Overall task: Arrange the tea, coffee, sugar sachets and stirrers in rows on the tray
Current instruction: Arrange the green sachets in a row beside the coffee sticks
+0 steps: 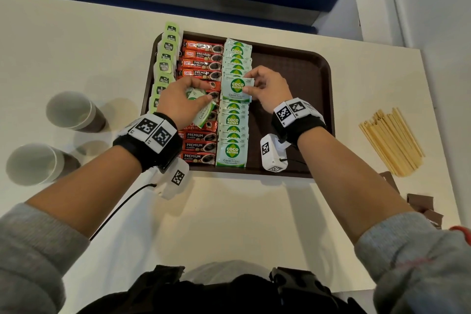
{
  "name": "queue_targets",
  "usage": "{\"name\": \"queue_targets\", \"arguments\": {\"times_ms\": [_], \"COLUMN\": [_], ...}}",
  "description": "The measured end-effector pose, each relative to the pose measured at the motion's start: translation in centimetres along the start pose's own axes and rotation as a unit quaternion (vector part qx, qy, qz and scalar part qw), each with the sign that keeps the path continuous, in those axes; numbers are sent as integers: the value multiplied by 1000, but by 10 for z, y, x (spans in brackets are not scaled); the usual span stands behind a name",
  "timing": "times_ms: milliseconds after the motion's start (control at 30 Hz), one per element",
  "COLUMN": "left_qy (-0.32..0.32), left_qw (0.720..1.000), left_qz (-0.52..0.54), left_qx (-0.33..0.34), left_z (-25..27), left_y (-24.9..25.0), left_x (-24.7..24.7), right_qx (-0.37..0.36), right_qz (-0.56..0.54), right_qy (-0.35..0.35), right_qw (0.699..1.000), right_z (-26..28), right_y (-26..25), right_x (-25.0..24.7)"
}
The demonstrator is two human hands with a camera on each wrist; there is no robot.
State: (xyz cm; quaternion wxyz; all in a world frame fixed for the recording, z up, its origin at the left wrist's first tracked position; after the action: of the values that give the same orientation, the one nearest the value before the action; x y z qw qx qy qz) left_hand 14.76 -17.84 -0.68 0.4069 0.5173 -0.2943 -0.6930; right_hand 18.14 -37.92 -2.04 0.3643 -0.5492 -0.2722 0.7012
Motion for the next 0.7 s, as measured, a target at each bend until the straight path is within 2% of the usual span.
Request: {"name": "queue_targets", "arguments": {"times_ms": [367,700], "left_qy": [4,-4], "left_qw": [1000,1000], "left_qz": [-28,-24], "left_qx": [12,5], "left_z": [2,1], "left_y": [2,1], "left_x": [0,3], "right_qx": [-21,-18], "right_qz": [55,50], "right_qy": [48,48], "right_qw": [997,997], "right_z": [0,0], "right_y": [6,5], "right_x": [2,2]}}
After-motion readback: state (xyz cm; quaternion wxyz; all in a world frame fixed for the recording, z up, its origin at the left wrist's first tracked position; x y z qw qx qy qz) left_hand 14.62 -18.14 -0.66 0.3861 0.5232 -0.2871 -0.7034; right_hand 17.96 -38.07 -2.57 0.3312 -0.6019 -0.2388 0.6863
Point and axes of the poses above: each hand's wrist, its own z-axis away from the middle knuckle, its own x-axis out of the palm, y = z × x, the point moved 1 cm from there along -z, towards the middle knuckle, and after that the axes turned 1 degree about y, right-handed, at the moved point
